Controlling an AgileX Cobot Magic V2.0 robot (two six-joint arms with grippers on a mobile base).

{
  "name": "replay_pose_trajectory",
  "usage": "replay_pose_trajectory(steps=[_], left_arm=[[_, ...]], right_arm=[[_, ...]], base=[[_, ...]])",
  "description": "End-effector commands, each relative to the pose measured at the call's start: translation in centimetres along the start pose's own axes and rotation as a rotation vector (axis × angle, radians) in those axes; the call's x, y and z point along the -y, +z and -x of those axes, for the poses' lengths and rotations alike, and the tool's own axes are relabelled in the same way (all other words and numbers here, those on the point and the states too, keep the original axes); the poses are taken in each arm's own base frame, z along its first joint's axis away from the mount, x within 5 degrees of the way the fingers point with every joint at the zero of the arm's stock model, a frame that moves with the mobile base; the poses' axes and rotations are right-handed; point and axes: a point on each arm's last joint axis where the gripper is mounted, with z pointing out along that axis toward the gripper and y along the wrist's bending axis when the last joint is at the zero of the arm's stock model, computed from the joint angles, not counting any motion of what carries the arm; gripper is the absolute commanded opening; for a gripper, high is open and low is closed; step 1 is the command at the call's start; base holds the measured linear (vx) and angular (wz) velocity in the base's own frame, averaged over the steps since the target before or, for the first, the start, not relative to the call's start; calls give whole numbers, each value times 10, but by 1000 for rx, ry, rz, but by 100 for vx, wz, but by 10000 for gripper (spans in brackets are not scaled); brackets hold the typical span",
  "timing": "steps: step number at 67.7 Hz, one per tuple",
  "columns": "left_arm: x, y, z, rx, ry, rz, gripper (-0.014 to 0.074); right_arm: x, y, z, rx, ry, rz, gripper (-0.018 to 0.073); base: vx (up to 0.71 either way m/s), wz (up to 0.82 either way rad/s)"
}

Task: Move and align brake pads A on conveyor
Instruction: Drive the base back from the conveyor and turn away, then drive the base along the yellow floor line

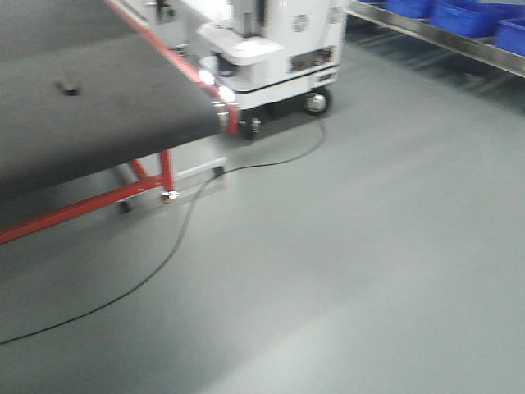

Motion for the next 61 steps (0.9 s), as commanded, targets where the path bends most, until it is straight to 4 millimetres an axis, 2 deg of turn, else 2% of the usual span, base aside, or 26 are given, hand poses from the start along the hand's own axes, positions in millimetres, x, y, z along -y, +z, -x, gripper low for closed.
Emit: replay_pose_trajectory(steps=[1,61], left_arm=[[1,-1,11,67,0,-9,375],[1,-1,11,66,0,-9,375]], right_arm=[[0,-2,13,80,-7,0,487],[0,-2,13,80,-7,0,487]], base=[[-19,-76],[-13,-77]])
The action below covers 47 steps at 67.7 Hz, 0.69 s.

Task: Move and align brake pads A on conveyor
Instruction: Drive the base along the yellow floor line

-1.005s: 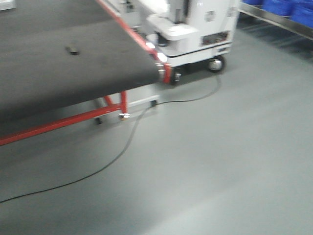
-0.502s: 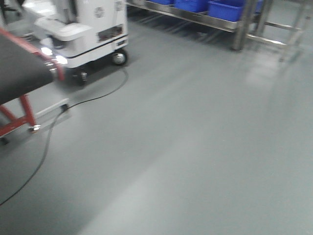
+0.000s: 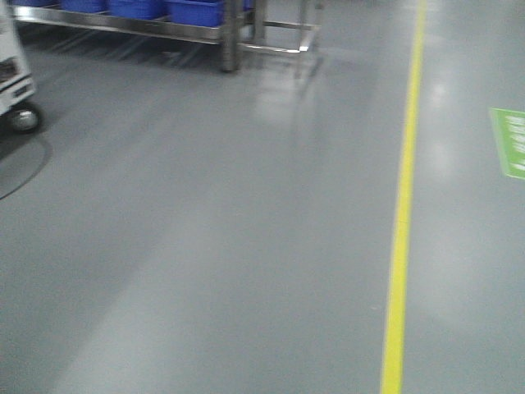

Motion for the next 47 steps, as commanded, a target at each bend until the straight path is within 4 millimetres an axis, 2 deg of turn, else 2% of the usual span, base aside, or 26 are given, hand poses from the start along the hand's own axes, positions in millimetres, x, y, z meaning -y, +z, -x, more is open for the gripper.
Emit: replay_pose_trajectory(steps=[1,24,47], left_arm=[[1,-2,12,72,0,-9,375],[1,-2,12,72,0,-9,375],[1,-2,12,72,0,-9,375]], right_arm=[[0,-2,13,80,-7,0,487],[0,-2,13,80,-7,0,487],[0,-2,13,80,-7,0,487]], base=[[-8,-83],[-5,-73],[3,-39]])
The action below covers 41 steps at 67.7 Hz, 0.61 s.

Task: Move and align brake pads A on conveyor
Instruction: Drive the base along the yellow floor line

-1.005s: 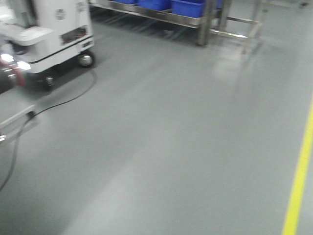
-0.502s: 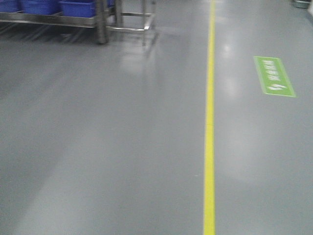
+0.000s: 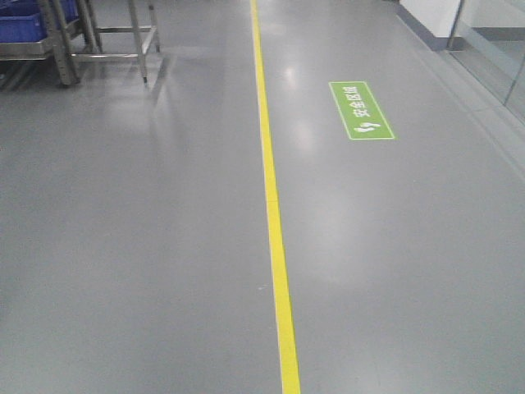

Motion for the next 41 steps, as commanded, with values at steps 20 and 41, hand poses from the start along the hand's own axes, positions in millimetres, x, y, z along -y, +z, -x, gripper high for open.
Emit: replay_pose_trajectory(steps=[20,41], left_arm=[[1,-2,11,70,0,-9,375],[1,-1,10,55,0,-8,375]], right_arm=[[0,-2,13,79,-7,0,487],[0,-2,13,79,-6,1,487]], base=[[11,-25],[23,-17]])
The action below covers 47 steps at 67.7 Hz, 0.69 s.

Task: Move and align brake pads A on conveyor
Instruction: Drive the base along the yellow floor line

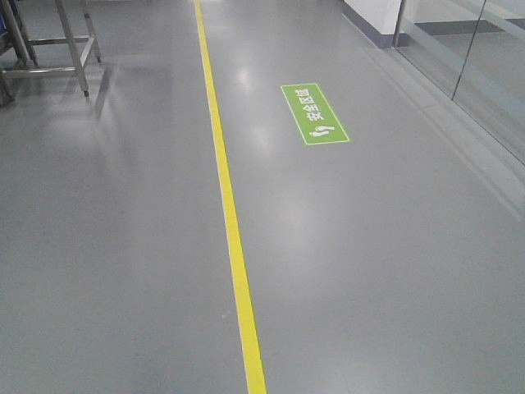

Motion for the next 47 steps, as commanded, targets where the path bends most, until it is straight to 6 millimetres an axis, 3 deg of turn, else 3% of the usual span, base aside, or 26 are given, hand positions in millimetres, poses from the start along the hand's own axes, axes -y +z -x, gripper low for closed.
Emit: replay_pose_trajectory(steps=[1,47], left_arm=[[1,-2,11,62,1,-8,375],[1,-2,11,62,1,-8,375]], right_arm=[[0,-2,13,81,-6,1,487],[0,-2,13,82,-6,1,487]], base=[[32,2],[46,21]])
